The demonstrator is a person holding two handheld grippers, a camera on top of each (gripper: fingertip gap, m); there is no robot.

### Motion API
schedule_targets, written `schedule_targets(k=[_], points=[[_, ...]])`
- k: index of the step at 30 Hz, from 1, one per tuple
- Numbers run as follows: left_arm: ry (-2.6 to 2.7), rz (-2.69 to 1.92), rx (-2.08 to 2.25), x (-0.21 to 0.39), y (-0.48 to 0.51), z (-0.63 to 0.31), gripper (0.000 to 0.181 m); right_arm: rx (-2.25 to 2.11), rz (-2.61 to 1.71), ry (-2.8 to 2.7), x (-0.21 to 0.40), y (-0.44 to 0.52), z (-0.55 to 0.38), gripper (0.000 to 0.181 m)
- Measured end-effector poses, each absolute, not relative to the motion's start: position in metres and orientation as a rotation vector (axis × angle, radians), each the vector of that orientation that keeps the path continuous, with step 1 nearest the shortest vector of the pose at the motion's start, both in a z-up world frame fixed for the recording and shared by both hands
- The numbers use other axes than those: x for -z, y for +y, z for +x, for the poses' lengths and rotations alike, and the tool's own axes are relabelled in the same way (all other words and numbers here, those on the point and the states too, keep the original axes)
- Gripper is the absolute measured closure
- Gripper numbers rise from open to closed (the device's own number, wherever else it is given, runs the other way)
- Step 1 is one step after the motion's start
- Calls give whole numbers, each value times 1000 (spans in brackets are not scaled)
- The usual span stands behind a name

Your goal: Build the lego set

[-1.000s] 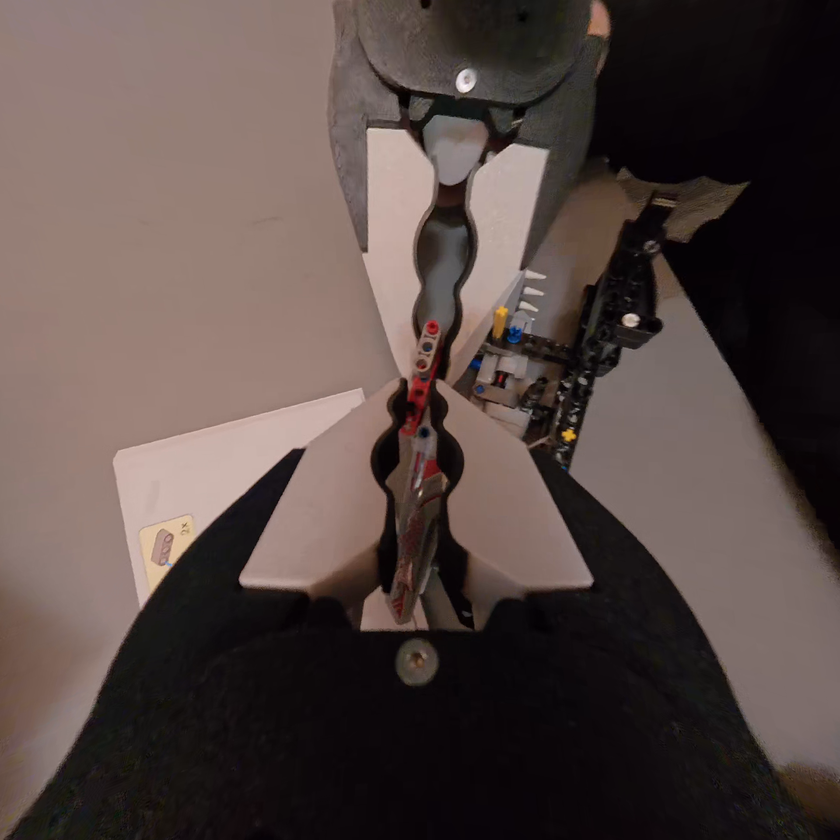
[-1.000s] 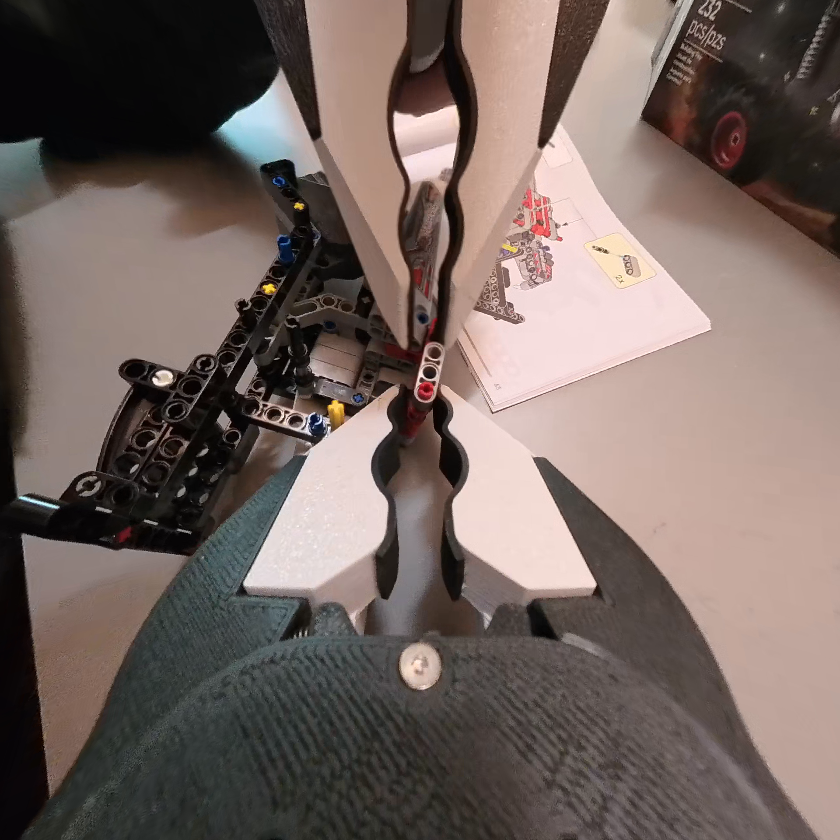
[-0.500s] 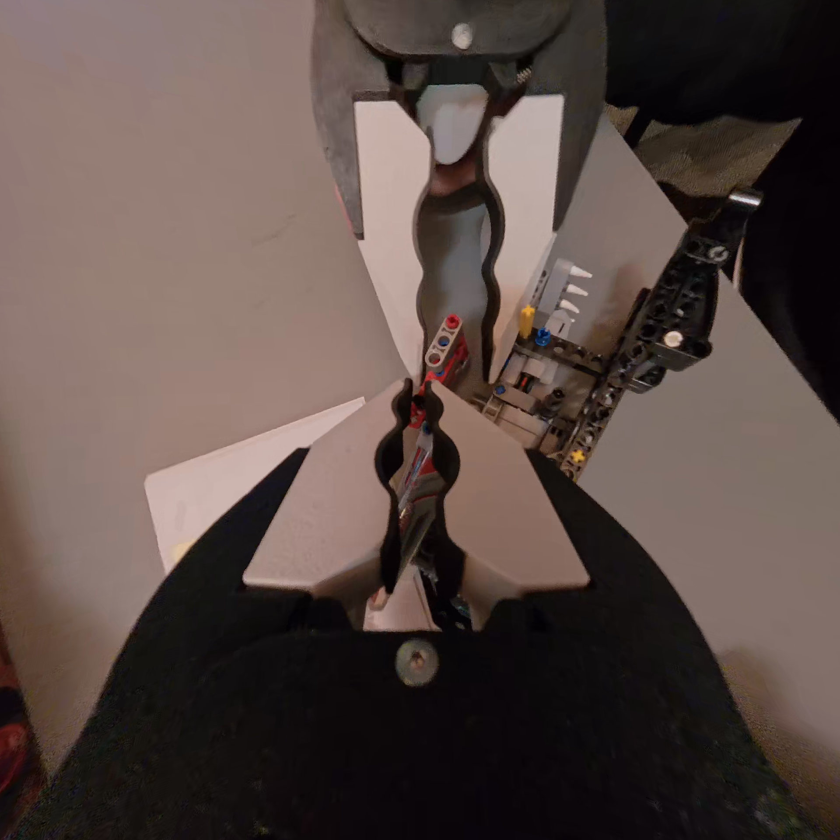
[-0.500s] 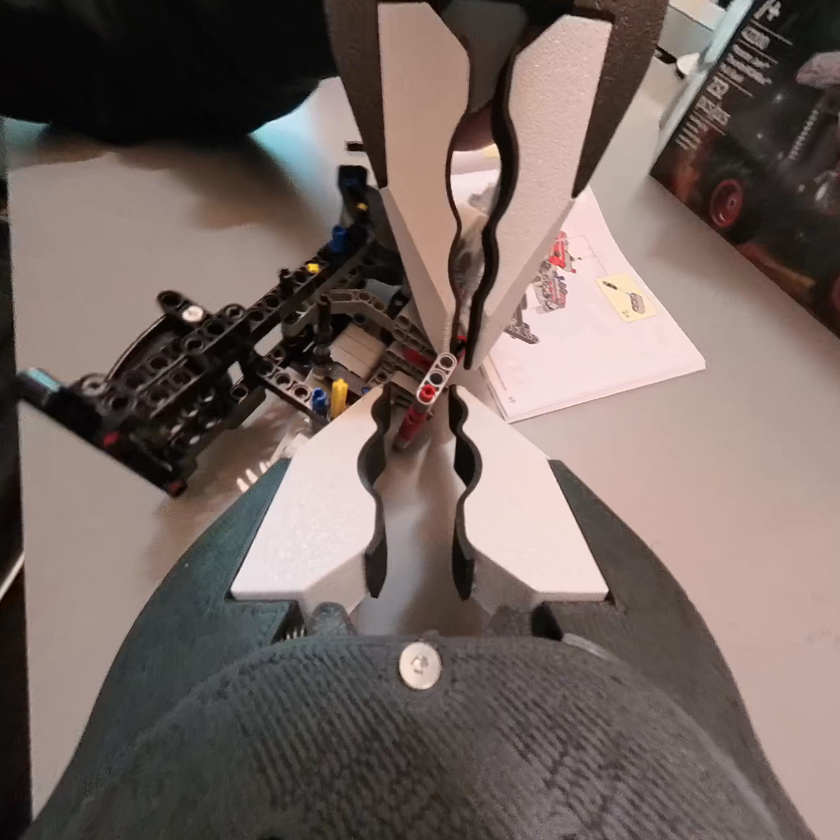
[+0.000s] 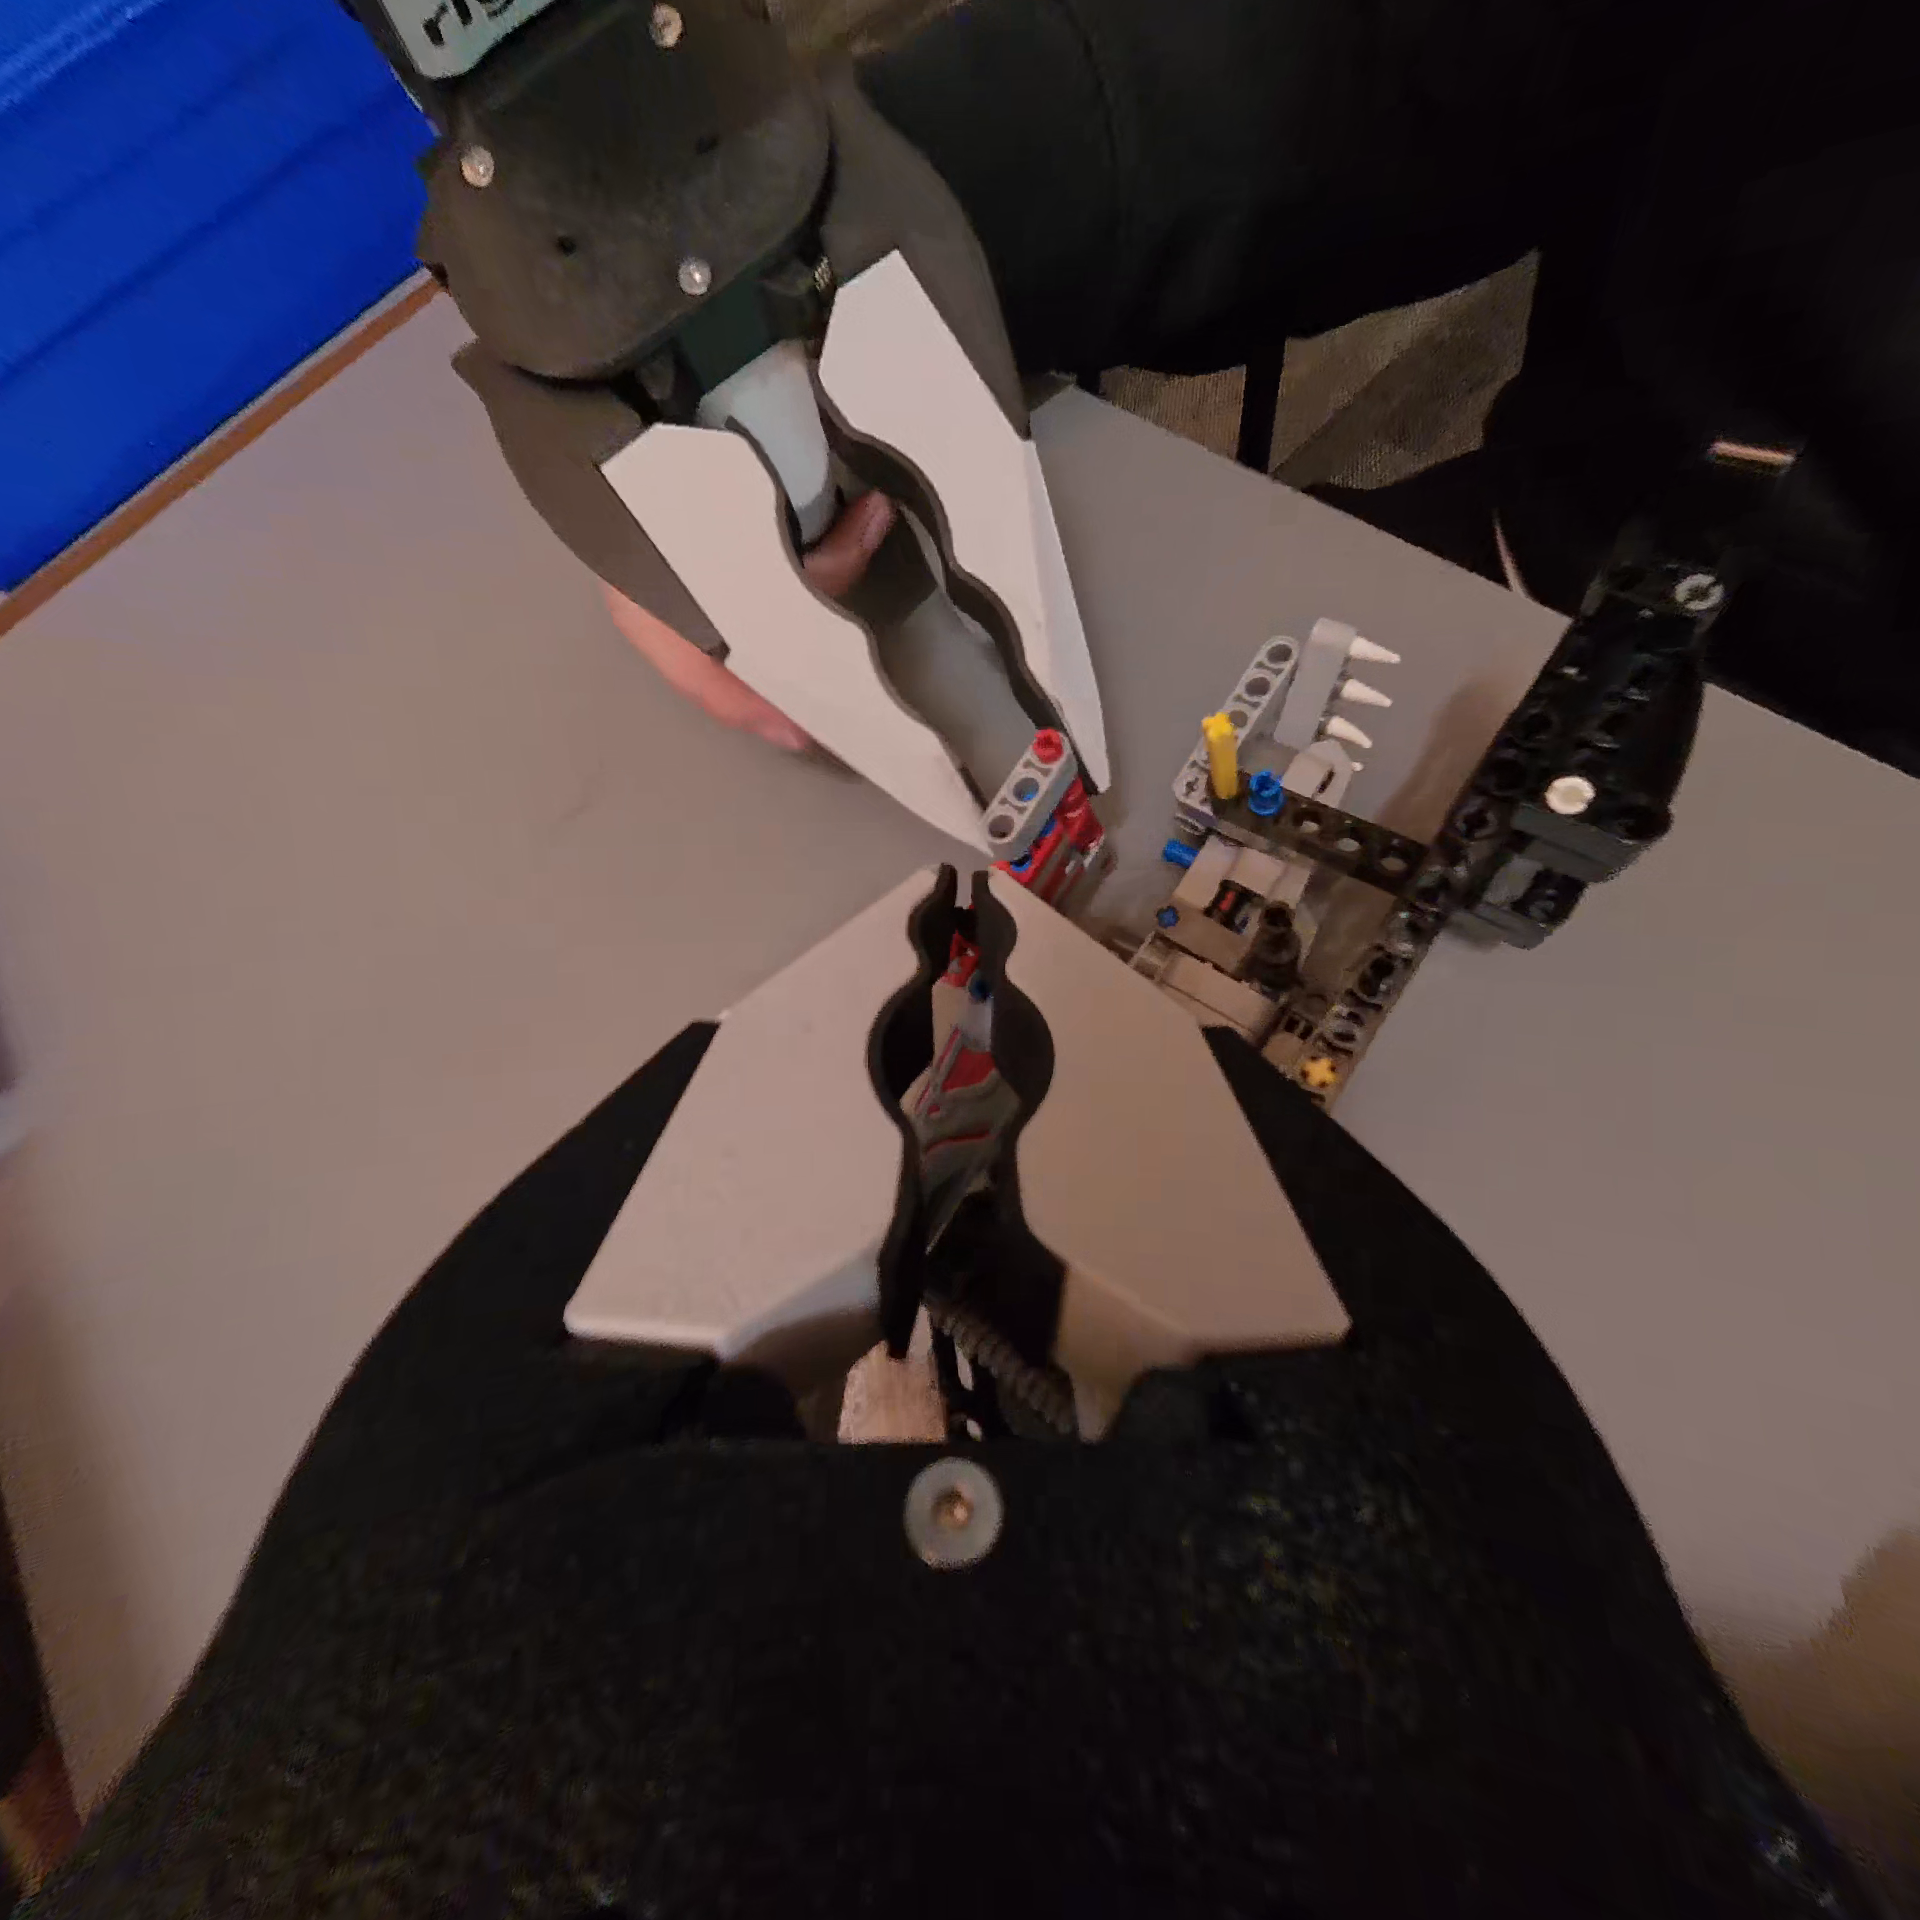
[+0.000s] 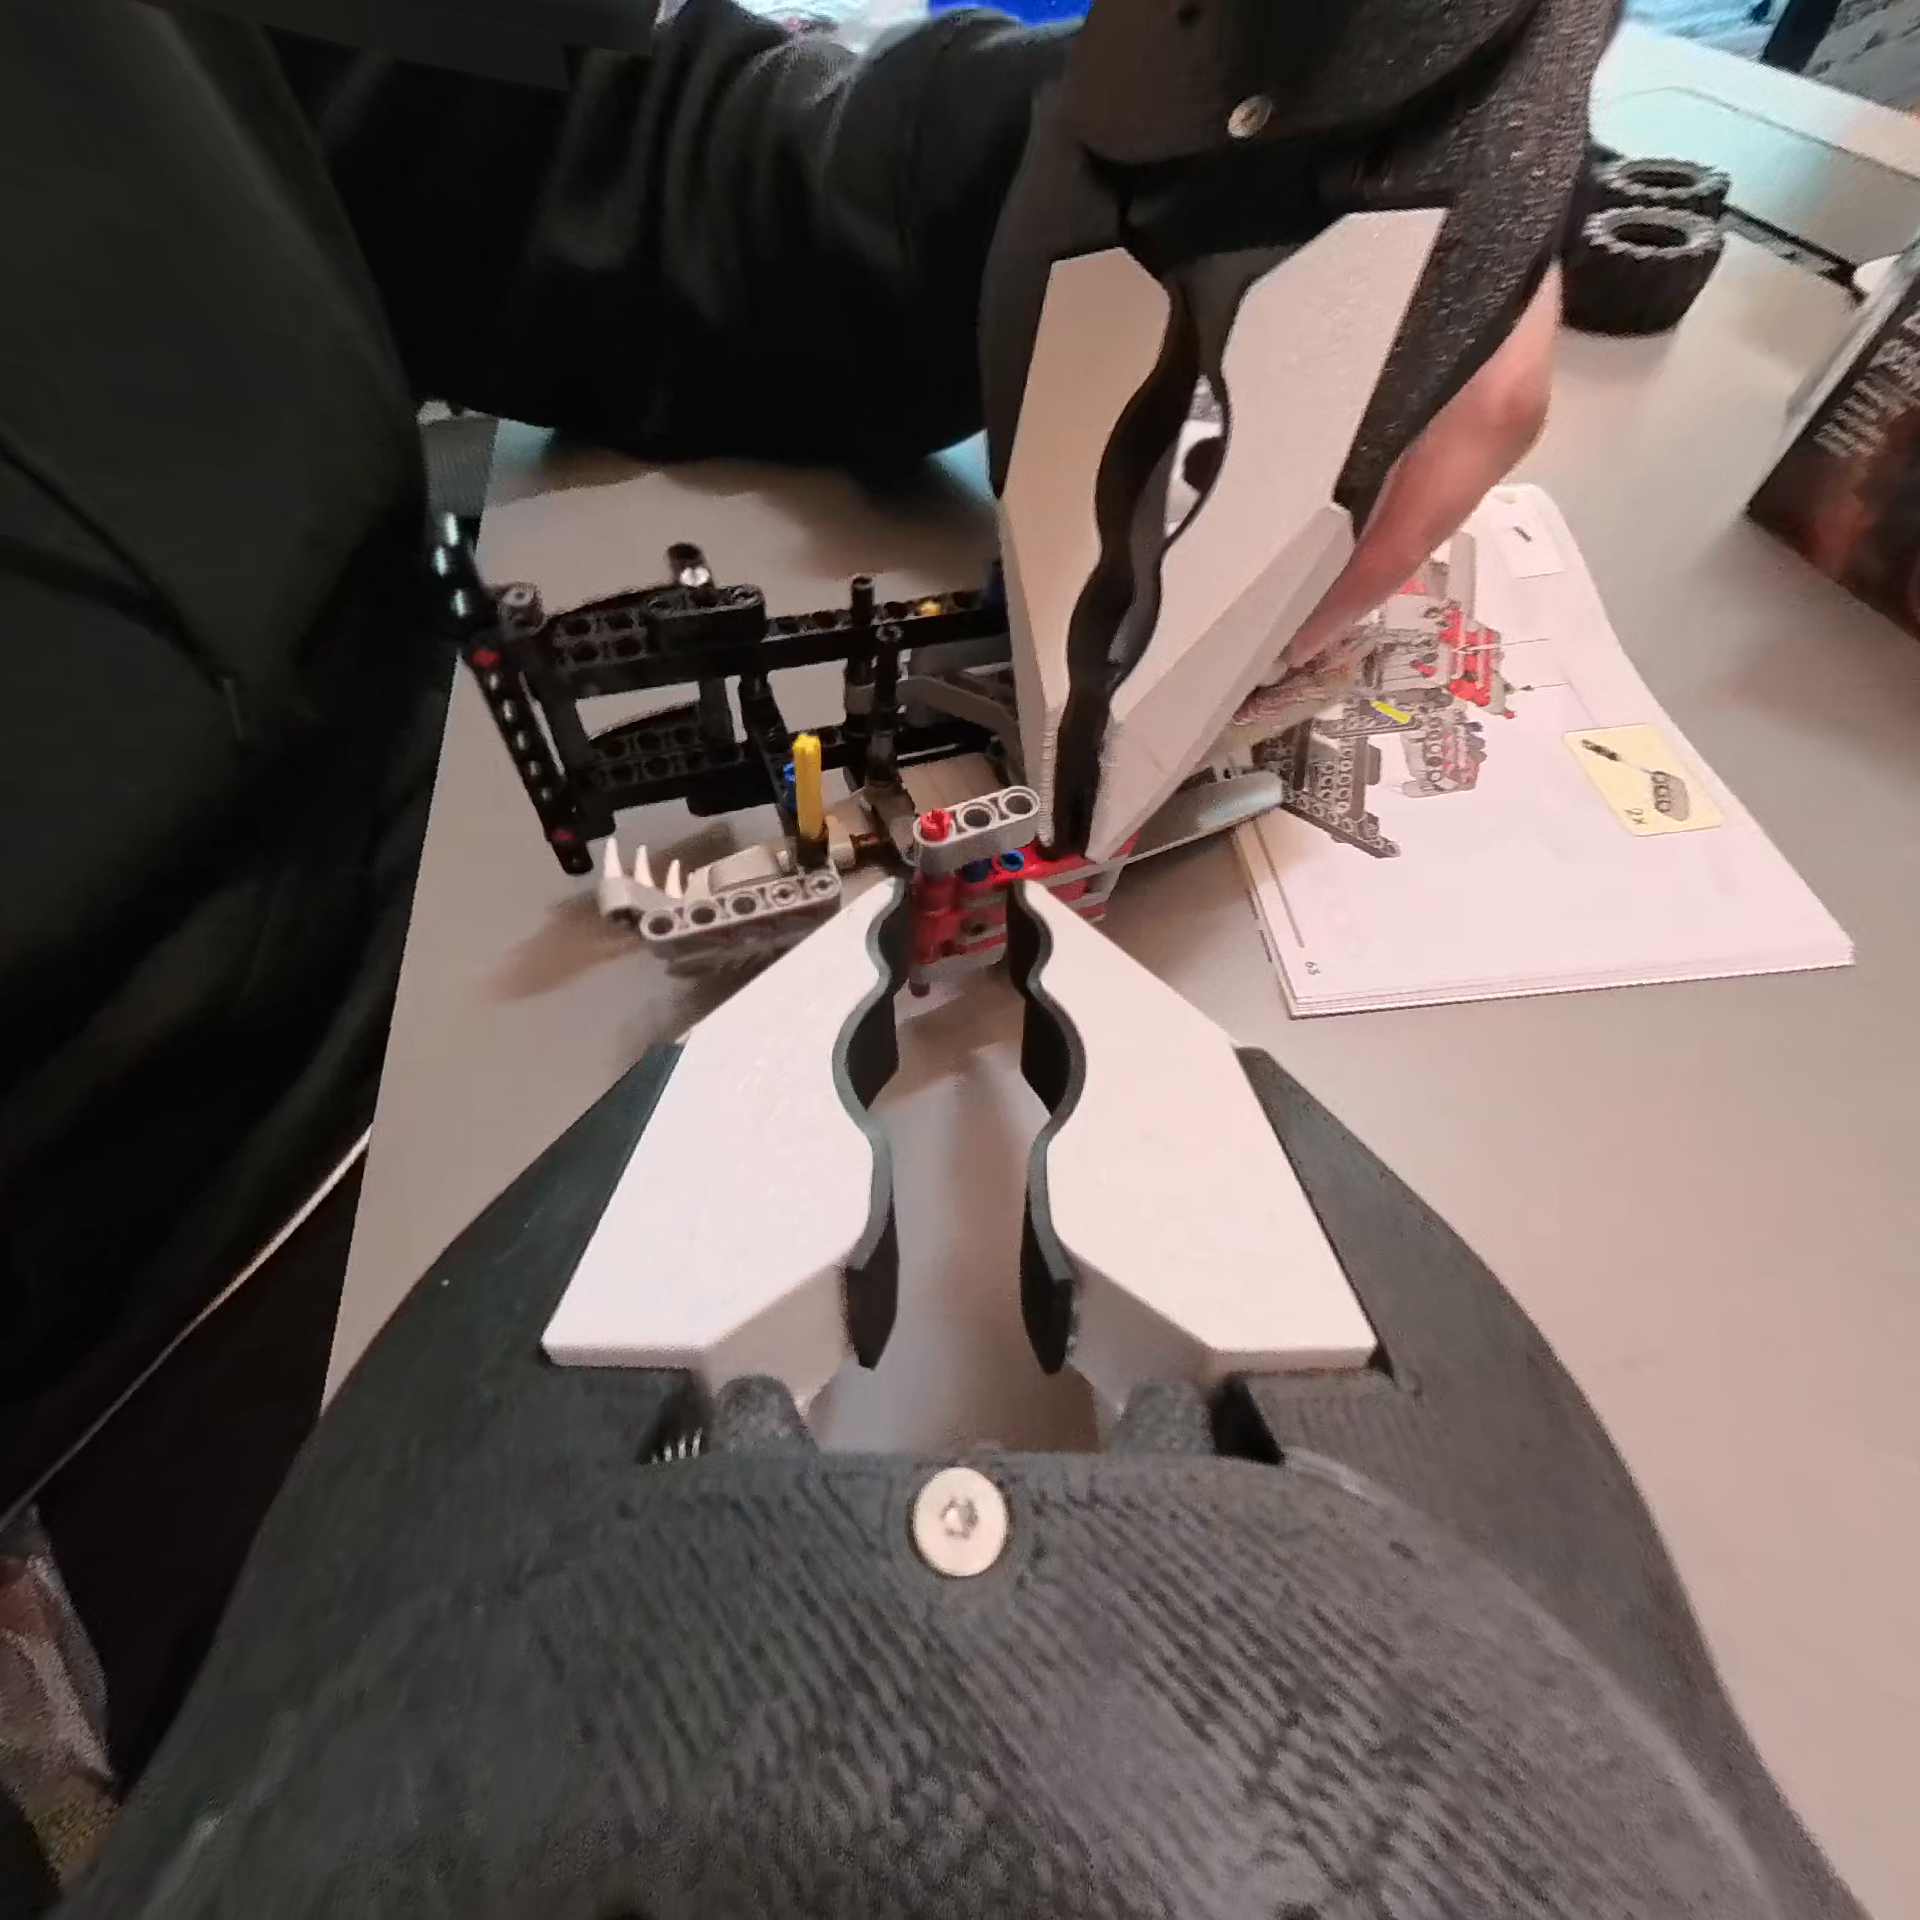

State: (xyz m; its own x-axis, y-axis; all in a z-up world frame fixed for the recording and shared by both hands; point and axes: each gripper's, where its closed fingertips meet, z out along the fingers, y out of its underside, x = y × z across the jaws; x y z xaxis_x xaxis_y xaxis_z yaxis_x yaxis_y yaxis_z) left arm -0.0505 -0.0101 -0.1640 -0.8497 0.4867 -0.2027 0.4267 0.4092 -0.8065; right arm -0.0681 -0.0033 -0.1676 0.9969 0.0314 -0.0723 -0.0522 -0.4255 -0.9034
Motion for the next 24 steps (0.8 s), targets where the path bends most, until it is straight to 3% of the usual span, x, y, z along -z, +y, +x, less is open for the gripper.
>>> schedule_targets(k=[16, 24], points=[[-2462, -892, -1518, 159, -6, -63, 181, -123, -1969, 76, 162, 8, -78, 154], [-2389, -874, -1564, 154, 1, -63, 181, -71, -1949, 85, 159, 13, -77, 160]])
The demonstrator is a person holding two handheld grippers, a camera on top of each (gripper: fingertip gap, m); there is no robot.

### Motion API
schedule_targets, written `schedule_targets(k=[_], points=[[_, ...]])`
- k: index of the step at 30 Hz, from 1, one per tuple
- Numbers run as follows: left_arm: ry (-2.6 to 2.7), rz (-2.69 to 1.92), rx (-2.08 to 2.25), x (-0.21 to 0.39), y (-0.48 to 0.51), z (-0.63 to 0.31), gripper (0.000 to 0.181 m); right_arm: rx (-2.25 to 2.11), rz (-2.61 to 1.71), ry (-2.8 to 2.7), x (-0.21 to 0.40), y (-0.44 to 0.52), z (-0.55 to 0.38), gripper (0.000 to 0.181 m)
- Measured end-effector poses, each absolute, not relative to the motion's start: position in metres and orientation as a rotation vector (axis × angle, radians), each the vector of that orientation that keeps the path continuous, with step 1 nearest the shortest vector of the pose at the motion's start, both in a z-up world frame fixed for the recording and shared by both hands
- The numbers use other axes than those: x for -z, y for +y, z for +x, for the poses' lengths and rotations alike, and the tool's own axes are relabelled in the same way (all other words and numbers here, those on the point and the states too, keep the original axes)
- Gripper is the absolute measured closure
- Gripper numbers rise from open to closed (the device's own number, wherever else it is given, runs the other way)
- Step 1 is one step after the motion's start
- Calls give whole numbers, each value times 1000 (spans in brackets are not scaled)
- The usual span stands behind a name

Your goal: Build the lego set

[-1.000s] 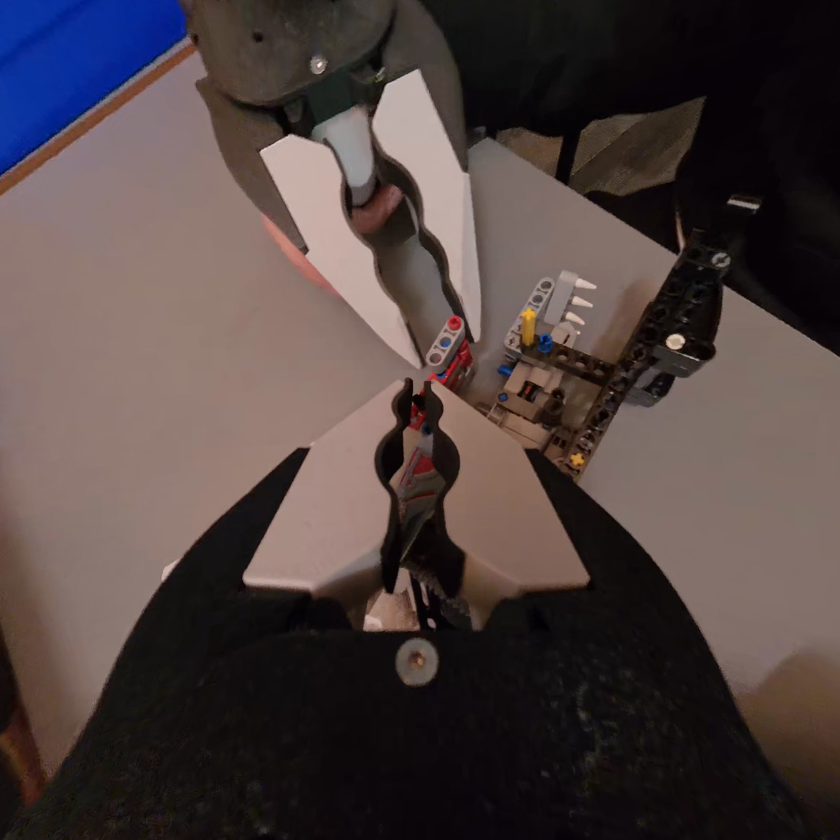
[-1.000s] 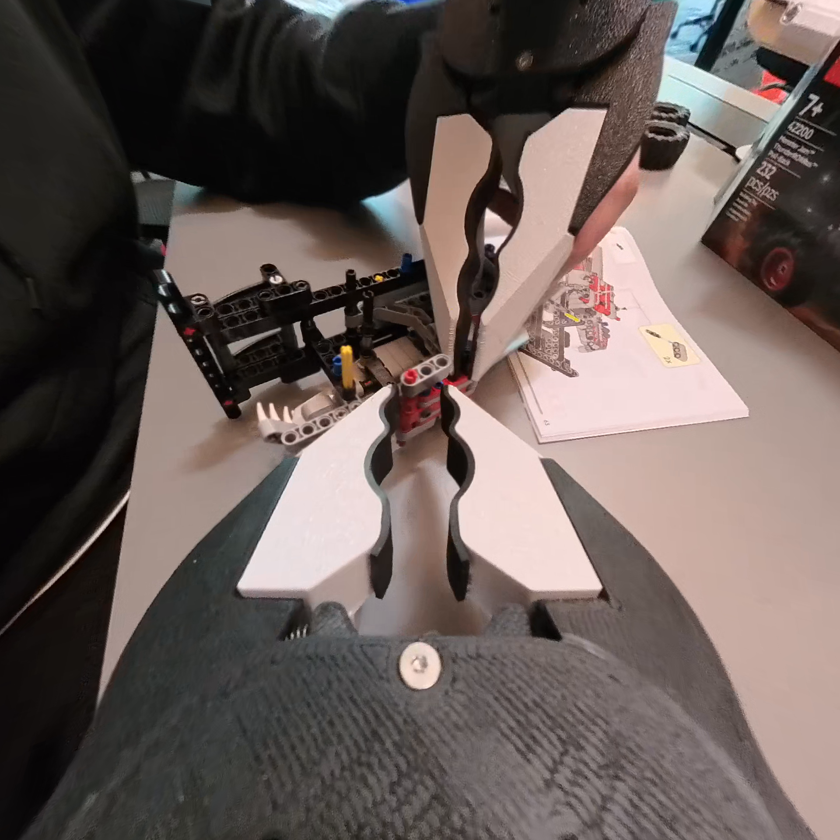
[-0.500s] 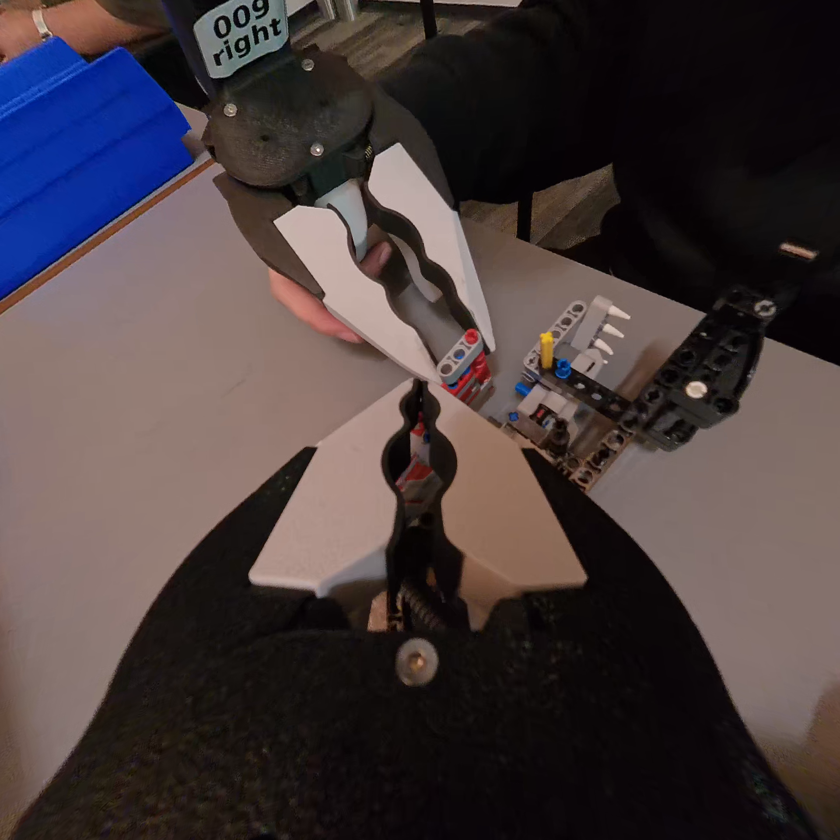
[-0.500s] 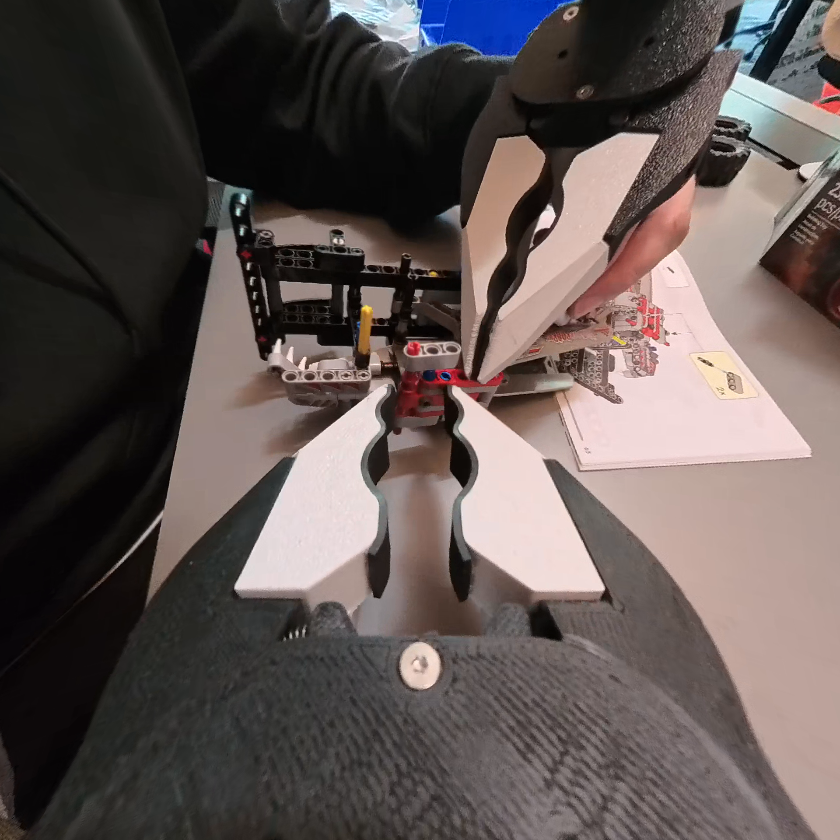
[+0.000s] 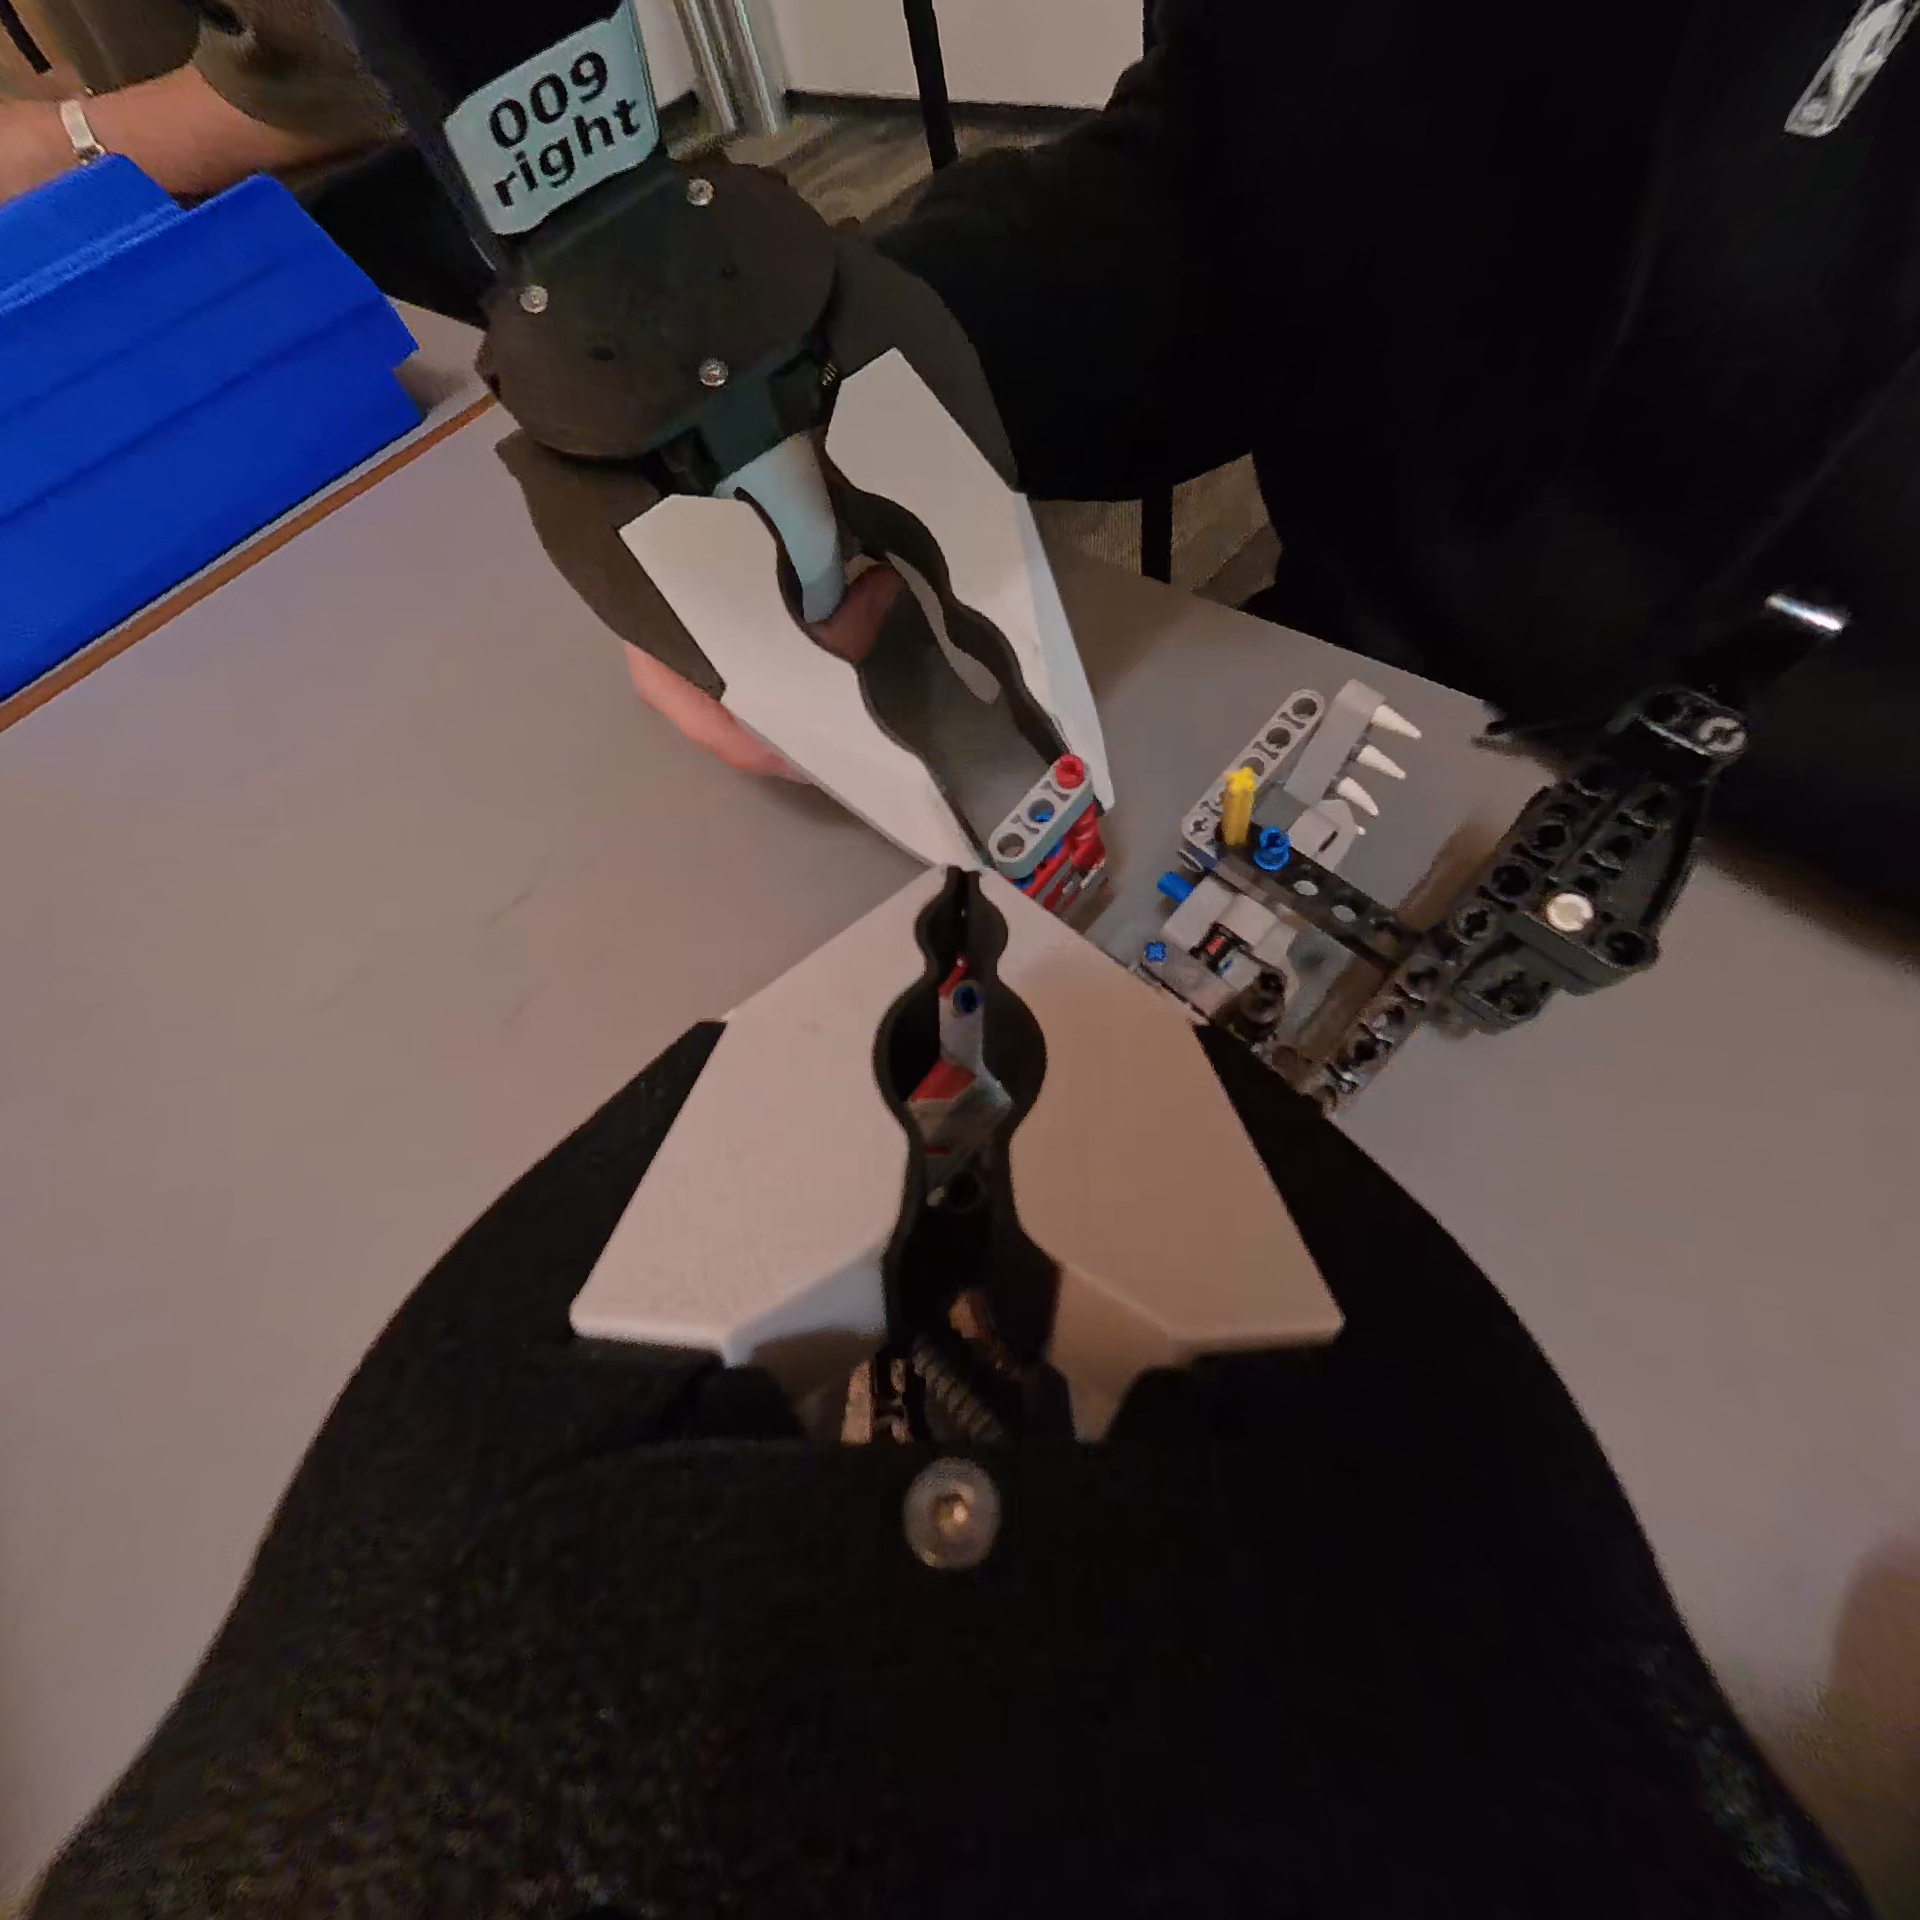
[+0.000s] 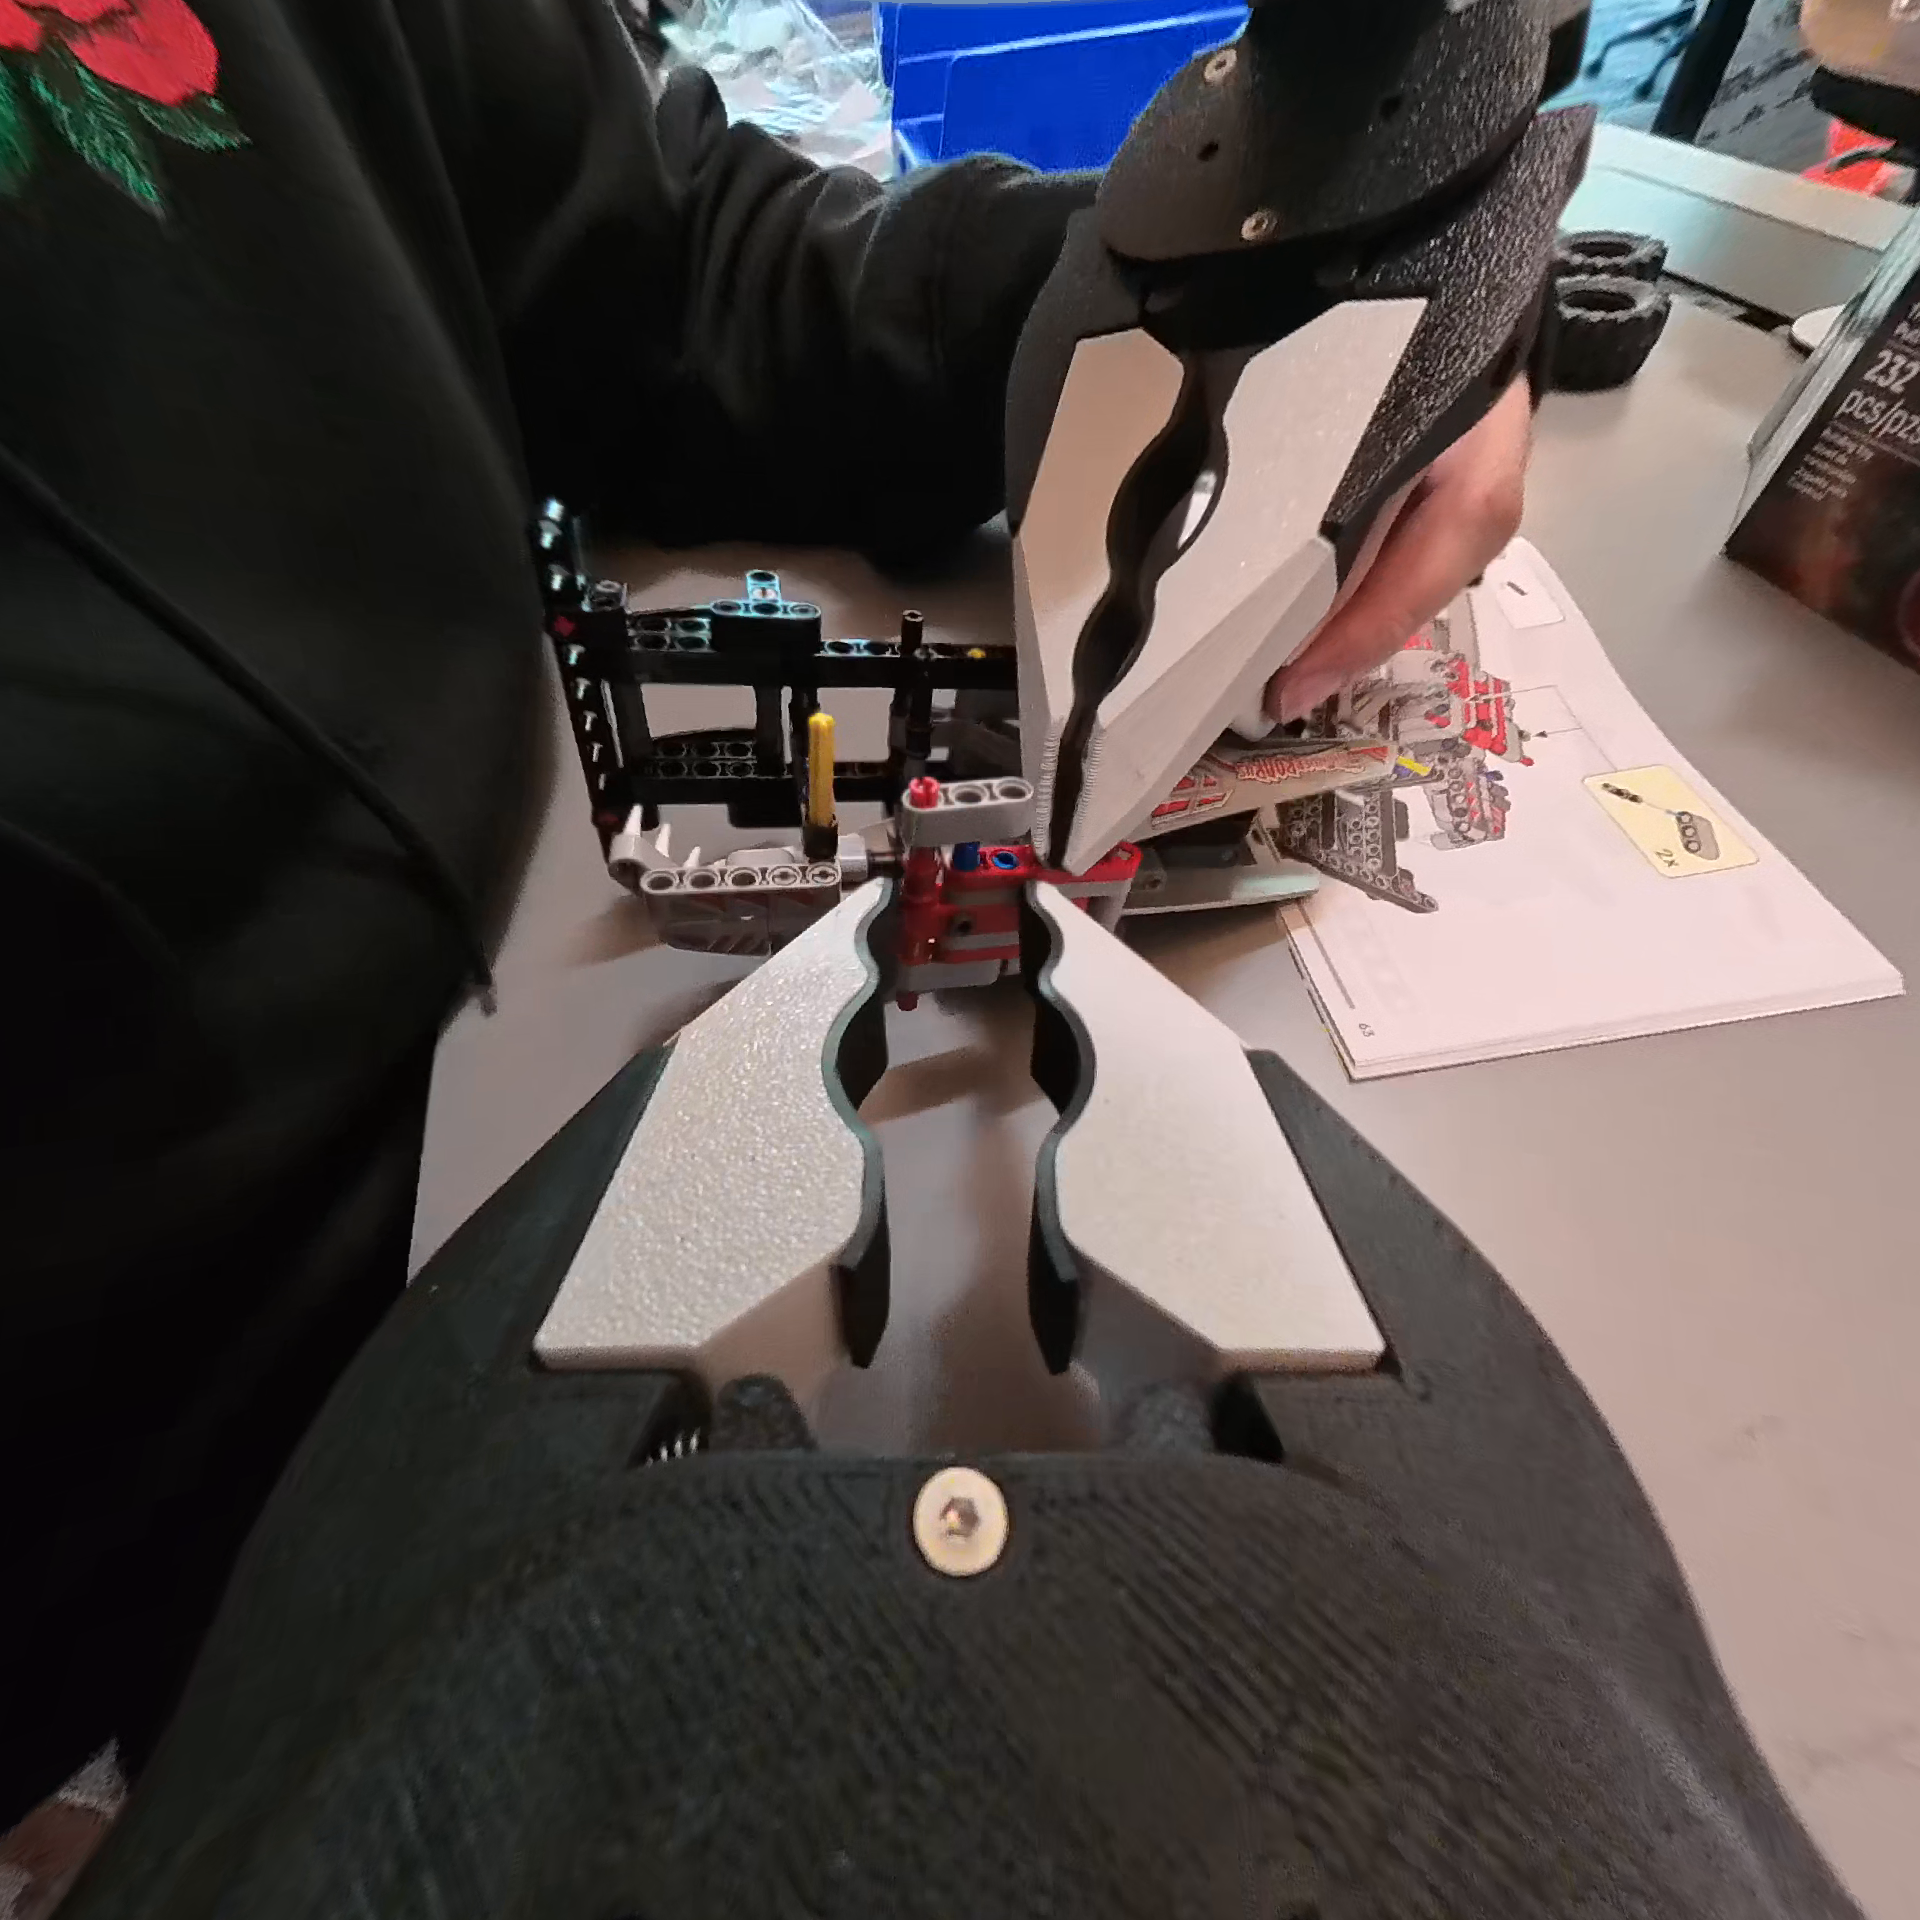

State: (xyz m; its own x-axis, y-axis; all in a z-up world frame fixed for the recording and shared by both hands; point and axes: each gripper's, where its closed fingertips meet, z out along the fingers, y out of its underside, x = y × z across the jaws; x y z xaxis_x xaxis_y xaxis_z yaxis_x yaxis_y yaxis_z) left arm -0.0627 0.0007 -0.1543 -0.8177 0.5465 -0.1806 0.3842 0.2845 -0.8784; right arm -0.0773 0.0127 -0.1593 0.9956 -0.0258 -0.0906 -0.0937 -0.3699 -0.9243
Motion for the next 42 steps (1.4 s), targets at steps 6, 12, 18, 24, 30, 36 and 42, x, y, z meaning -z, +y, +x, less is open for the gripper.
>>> schedule_targets(k=[6, 12, 18, 24, 30, 36, 42], points=[[-2344, -870, -1600, 152, 5, -61, 181, -46, -1886, 76, 150, 18, -80, 170], [-2329, -874, -1610, 151, 7, -61, 181, -93, -1834, 137, 143, 19, -78, 165], [-2317, -868, -1611, 151, 7, -61, 181, -120, -1862, 150, 148, 23, -79, 168], [-2320, -872, -1607, 152, 8, -61, 181, -155, -1858, 173, 148, 24, -80, 168], [-2325, -875, -1600, 152, 8, -61, 181, -176, -1855, 192, 148, 25, -80, 168], [-2334, -874, -1597, 153, 8, -61, 181, -206, -1843, 239, 148, 25, -80, 168], [-2329, -884, -1593, 153, 9, -61, 181, -231, -1838, 255, 148, 26, -80, 167]])
